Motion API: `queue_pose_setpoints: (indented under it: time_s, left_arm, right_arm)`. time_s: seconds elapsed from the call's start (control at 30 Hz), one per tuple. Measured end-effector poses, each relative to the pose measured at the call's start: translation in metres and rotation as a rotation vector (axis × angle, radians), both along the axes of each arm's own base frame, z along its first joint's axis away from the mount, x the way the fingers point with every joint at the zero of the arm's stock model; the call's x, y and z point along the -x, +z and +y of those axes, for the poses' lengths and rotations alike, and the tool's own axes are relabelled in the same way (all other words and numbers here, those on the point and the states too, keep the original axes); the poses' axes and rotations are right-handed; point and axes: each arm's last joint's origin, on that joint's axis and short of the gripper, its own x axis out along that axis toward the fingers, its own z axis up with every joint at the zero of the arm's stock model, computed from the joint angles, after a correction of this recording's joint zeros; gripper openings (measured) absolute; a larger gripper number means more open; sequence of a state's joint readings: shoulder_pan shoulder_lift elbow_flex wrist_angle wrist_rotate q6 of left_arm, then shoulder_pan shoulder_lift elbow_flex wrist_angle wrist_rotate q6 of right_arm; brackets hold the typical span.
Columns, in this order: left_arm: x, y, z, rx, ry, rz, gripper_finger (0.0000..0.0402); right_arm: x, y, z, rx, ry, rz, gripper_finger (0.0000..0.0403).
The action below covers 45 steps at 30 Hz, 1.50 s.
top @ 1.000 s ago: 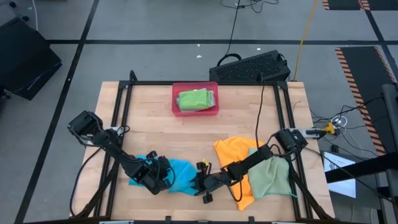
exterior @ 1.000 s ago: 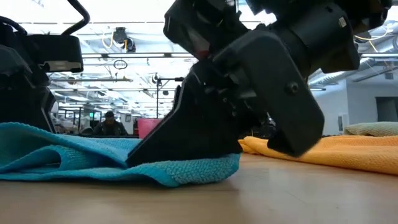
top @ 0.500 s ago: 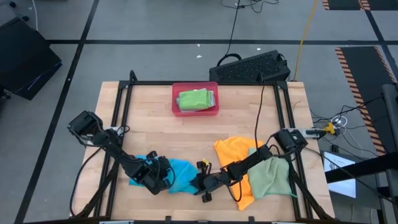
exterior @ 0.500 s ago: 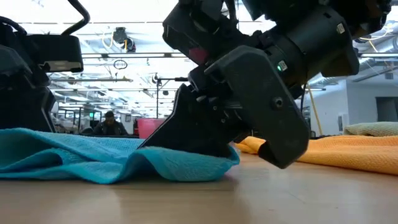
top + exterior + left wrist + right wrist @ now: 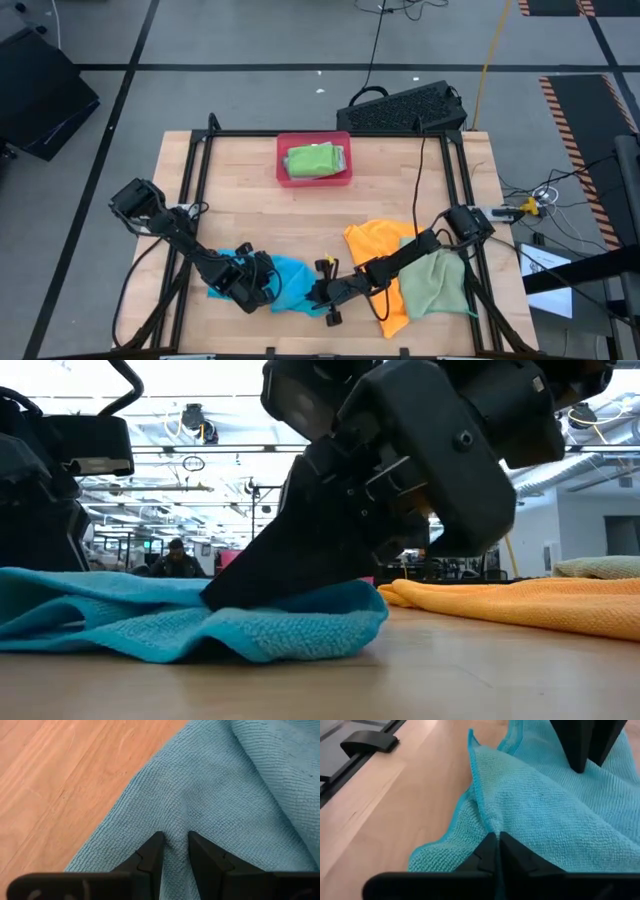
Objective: Fold microfiber towels
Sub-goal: Fold the blue towel
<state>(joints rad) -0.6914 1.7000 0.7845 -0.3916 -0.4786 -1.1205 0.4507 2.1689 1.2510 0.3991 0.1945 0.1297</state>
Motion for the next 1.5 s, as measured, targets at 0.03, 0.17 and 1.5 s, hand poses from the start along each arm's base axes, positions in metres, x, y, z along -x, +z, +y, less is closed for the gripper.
queue_pose_setpoints:
  time_s: [0.03, 0.17, 1.5]
  left_arm:
    - [0.0, 0.0, 0.0, 0.0, 0.0, 0.0, 0.0094]
    - [0.0, 0.0, 0.0, -0.001, -0.004, 0.001, 0.0094]
    - [0.0, 0.0, 0.0, -0.003, -0.007, -0.002, 0.0094]
  right_arm:
    - [0.0, 0.0, 0.0, -0.008, 0.008, 0.003, 0.0006]
    - [0.0, 0.002, 0.001, -0.022, 0.018, 0.004, 0.0017]
    - [0.026, 0.05, -0.009, 0.077, 0.018, 0.173, 0.0001]
